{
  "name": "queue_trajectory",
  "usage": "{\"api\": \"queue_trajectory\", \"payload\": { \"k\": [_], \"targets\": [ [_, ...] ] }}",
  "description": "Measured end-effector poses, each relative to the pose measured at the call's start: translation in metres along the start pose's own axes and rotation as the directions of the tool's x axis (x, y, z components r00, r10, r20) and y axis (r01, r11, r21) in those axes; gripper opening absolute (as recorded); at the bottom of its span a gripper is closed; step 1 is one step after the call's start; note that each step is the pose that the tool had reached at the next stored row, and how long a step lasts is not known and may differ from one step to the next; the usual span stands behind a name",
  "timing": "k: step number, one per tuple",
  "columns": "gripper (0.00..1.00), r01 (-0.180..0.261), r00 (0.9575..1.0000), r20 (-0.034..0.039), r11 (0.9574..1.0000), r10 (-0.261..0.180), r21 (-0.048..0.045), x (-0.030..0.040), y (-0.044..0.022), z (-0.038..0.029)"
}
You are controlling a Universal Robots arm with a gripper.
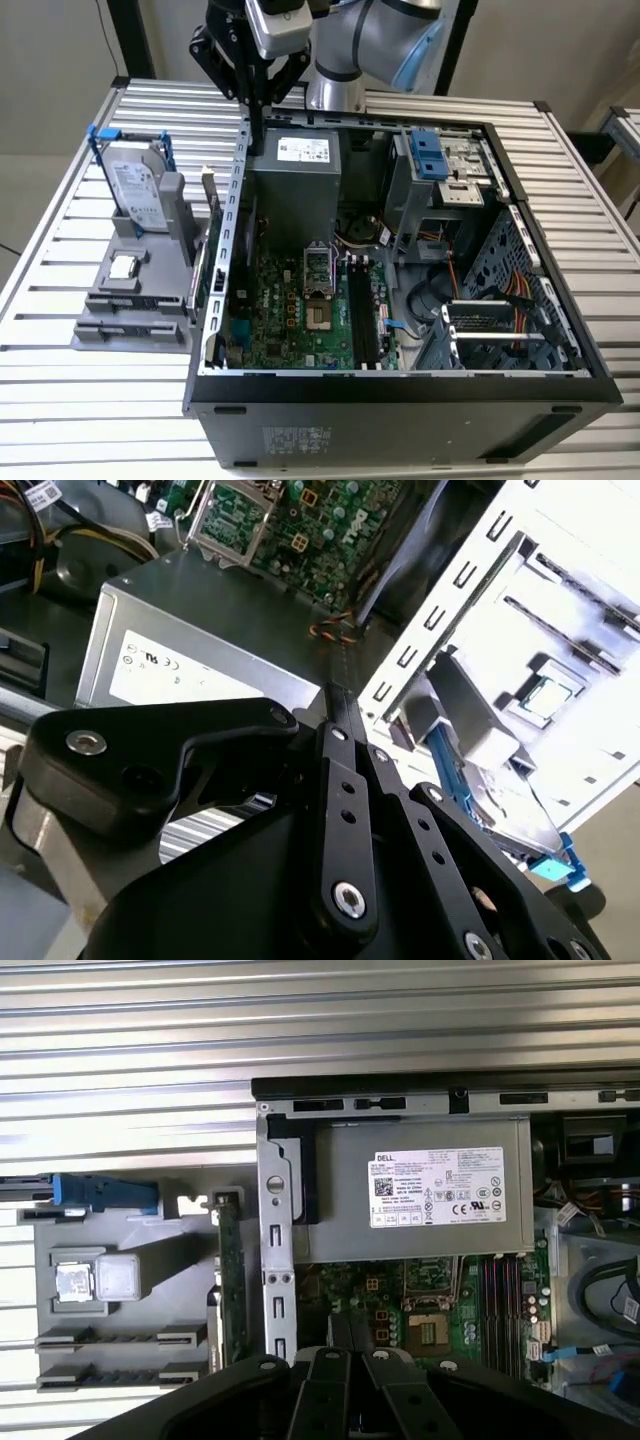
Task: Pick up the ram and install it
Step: 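Reach for the ram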
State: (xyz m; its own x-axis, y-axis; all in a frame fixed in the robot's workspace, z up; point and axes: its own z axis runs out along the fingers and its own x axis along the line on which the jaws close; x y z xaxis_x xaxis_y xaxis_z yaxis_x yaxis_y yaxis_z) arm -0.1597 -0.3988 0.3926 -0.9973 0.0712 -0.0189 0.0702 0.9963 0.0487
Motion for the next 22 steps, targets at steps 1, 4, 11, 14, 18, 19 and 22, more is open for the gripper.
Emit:
{"api": "queue_trajectory", "payload": {
  "k": [1, 4, 11, 14, 18, 19, 22],
  "targets": [
    [0.00, 0.000, 1.0000, -0.0001, 1.0000, 0.000, 0.0001, 0.0006, -0.0001, -0.0001],
    [0.00, 0.000, 1.0000, -0.0001, 1.0000, 0.000, 0.0002, 0.0027, -0.0002, -0.0001],
    [0.00, 0.000, 1.0000, 0.0000, 1.0000, 0.000, 0.0000, 0.0065, -0.0005, -0.0001],
    [0.00, 0.000, 1.0000, 0.0001, 1.0000, 0.000, -0.0001, 0.0083, -0.0006, -0.0001],
    [0.00, 0.000, 1.0000, 0.0001, 1.0000, 0.000, -0.0001, 0.0107, -0.0008, -0.0002],
    [0.00, 0.000, 1.0000, 0.0001, 1.0000, 0.000, -0.0001, 0.0114, -0.0008, -0.0002],
    [0.00, 0.000, 1.0000, 0.0001, 1.0000, 0.000, -0.0001, 0.0132, -0.0010, -0.0002]
  ]
}}
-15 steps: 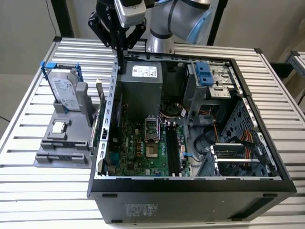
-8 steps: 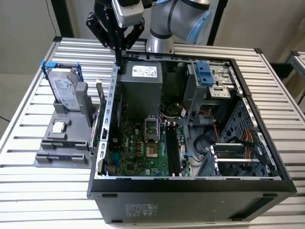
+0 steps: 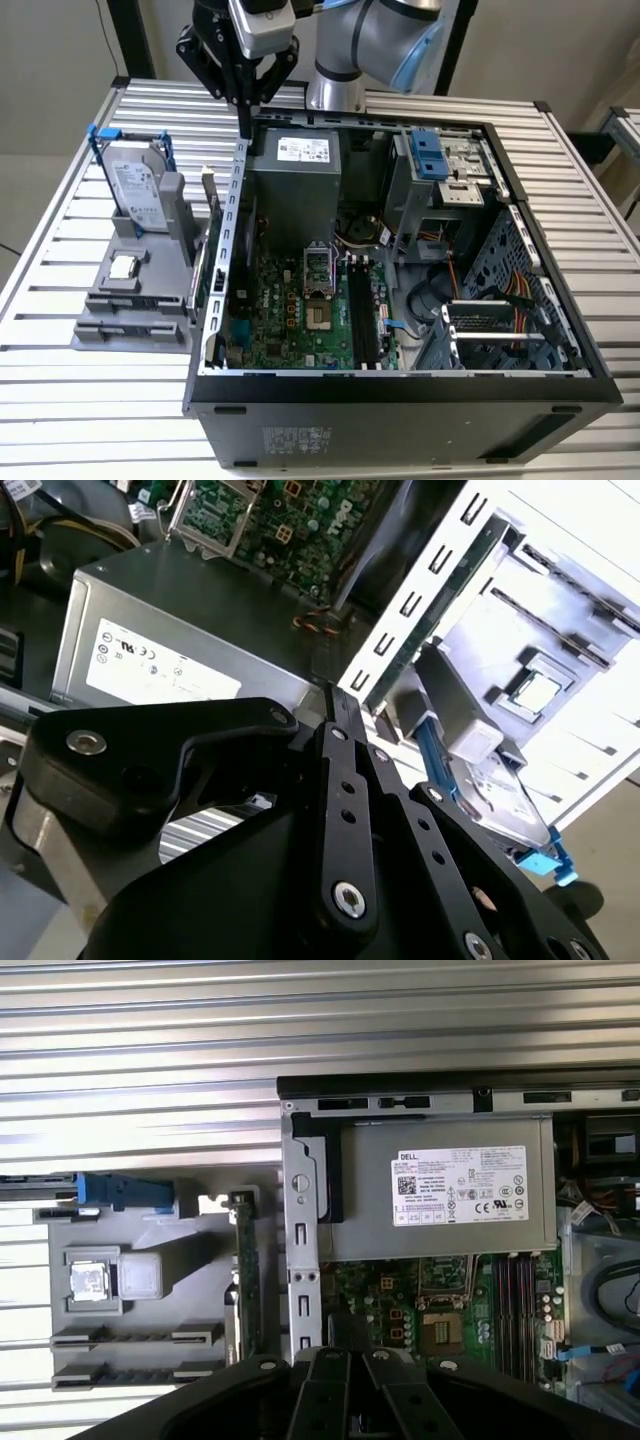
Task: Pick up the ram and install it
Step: 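Reach for the ram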
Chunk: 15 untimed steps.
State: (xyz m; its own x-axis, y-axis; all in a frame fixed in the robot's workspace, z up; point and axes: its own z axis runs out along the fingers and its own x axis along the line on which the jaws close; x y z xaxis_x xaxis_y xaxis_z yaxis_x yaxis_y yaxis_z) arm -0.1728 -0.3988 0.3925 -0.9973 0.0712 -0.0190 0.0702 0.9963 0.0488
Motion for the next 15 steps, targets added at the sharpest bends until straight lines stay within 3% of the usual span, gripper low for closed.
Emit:
{"api": "queue_trajectory", "payload": {
  "k": [15],
  "targets": [
    [0.00, 0.000, 1.0000, -0.0001, 1.0000, 0.000, 0.0001, 0.0095, -0.0007, -0.0003]
  ]
}}
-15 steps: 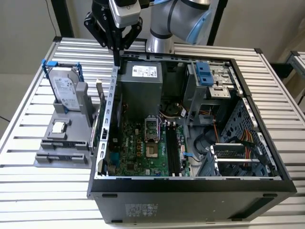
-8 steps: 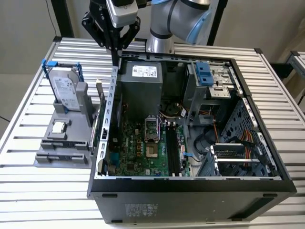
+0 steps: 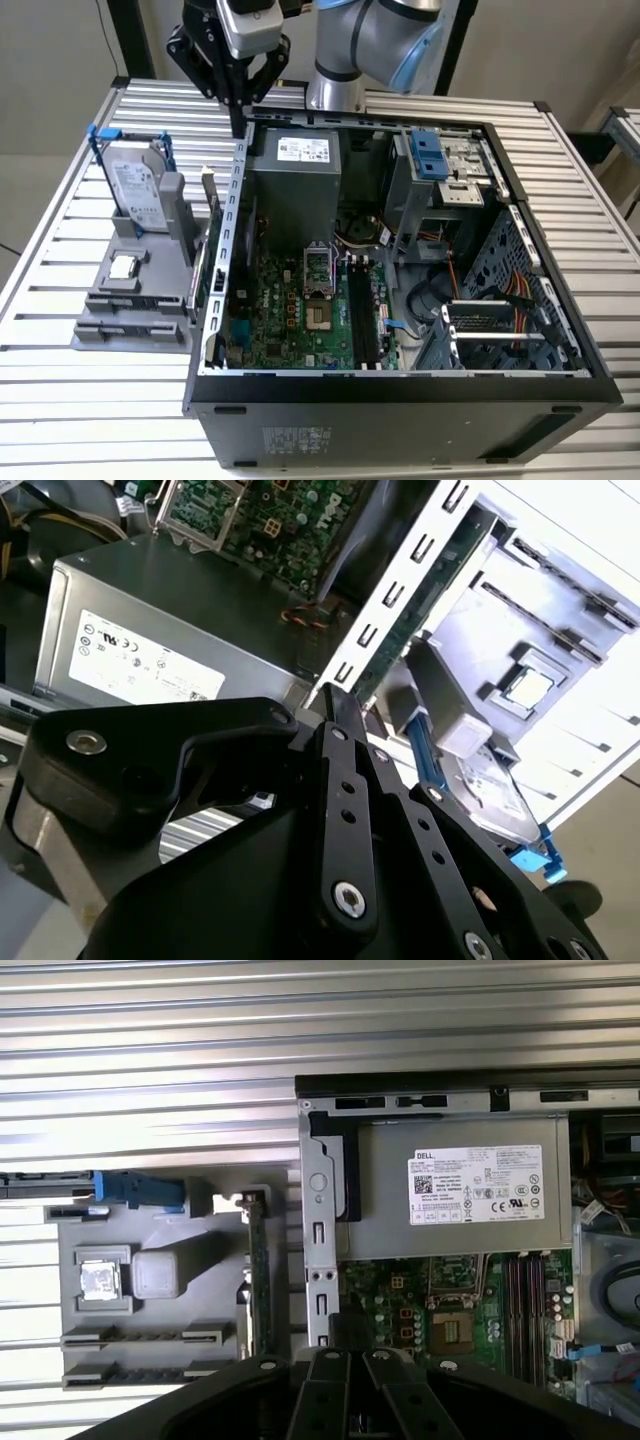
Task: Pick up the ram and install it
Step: 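Reach for the ram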
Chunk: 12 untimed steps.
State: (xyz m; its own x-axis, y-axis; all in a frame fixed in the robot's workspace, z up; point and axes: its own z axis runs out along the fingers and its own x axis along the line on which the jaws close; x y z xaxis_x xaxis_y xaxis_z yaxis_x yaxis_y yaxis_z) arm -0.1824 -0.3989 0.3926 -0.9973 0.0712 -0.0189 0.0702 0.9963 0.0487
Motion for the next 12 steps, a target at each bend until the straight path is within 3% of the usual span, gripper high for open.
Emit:
{"api": "queue_trajectory", "payload": {
  "k": [12],
  "targets": [
    [0.00, 0.000, 1.0000, 0.0002, 1.0000, 0.000, -0.0002, 0.0070, -0.0005, -0.0001]
  ]
}}
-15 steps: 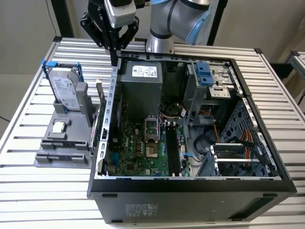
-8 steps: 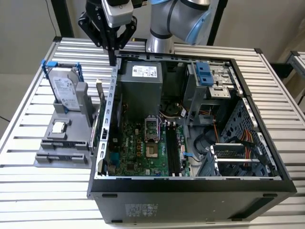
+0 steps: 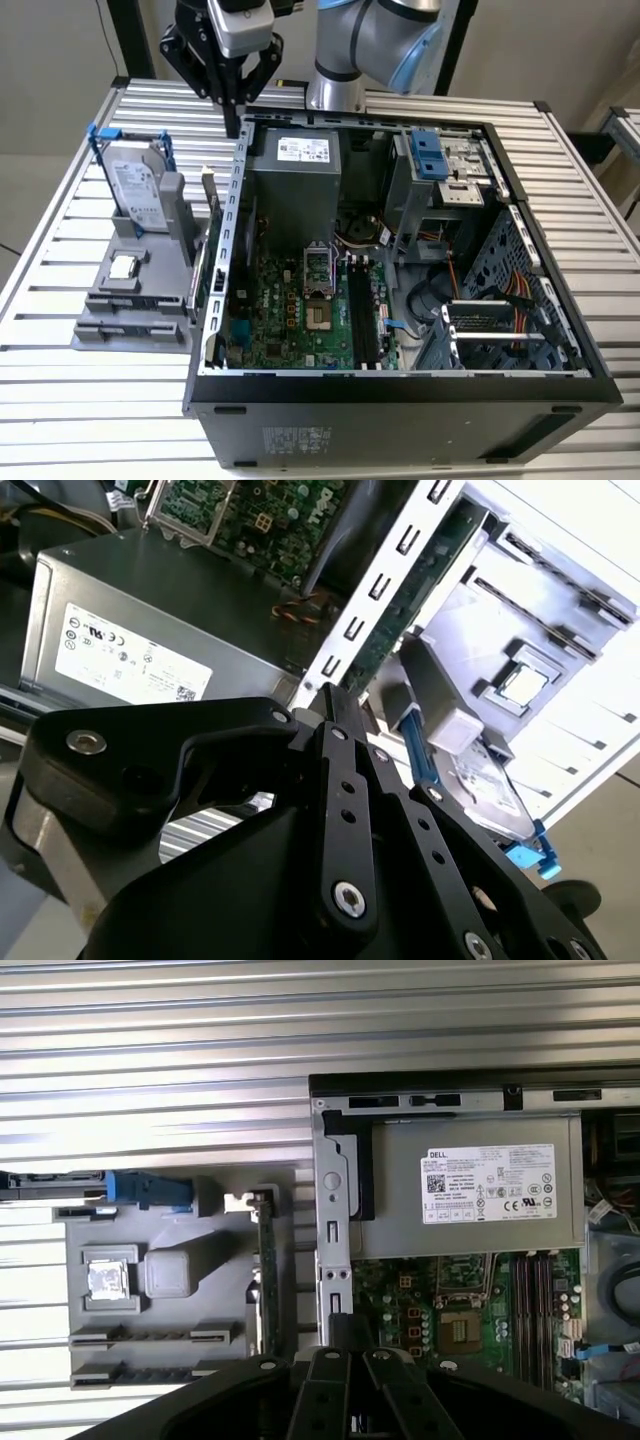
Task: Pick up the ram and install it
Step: 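Reach for the ram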
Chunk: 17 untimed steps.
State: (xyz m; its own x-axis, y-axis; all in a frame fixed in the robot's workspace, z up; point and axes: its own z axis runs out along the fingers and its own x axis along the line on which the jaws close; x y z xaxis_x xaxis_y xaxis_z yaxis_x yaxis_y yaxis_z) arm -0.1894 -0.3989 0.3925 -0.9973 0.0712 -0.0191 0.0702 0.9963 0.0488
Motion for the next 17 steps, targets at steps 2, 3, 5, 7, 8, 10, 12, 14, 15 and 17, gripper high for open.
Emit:
{"api": "queue_trajectory", "payload": {
  "k": [2, 3, 5, 7, 8, 10, 12, 14, 15, 17],
  "targets": [
    [0.00, 0.000, 1.0000, -0.0002, 1.0000, 0.000, 0.0001, 0.0010, 0.0000, -0.0001],
    [0.00, 0.000, 1.0000, 0.0000, 1.0000, 0.000, 0.0000, 0.0014, -0.0001, 0.0000],
    [0.00, 0.000, 1.0000, -0.0001, 1.0000, 0.000, 0.0000, 0.0024, -0.0002, -0.0001],
    [0.00, 0.000, 1.0000, -0.0002, 1.0000, 0.000, 0.0002, 0.0033, -0.0002, -0.0002],
    [0.00, 0.000, 1.0000, -0.0001, 1.0000, 0.000, 0.0000, 0.0038, -0.0002, -0.0001],
    [0.00, 0.000, 1.0000, 0.0000, 1.0000, 0.000, 0.0000, 0.0047, -0.0003, -0.0001],
    [0.00, 0.000, 1.0000, -0.0001, 1.0000, 0.000, 0.0001, 0.0057, -0.0004, -0.0002],
    [0.00, 0.000, 1.0000, 0.0000, 1.0000, 0.000, 0.0000, 0.0066, -0.0005, -0.0001],
    [0.00, 0.000, 1.0000, -0.0002, 1.0000, 0.000, 0.0002, 0.0071, -0.0005, -0.0002],
    [0.00, 0.000, 1.0000, -0.0001, 1.0000, 0.000, 0.0000, 0.0079, -0.0005, -0.0002]
  ]
}}
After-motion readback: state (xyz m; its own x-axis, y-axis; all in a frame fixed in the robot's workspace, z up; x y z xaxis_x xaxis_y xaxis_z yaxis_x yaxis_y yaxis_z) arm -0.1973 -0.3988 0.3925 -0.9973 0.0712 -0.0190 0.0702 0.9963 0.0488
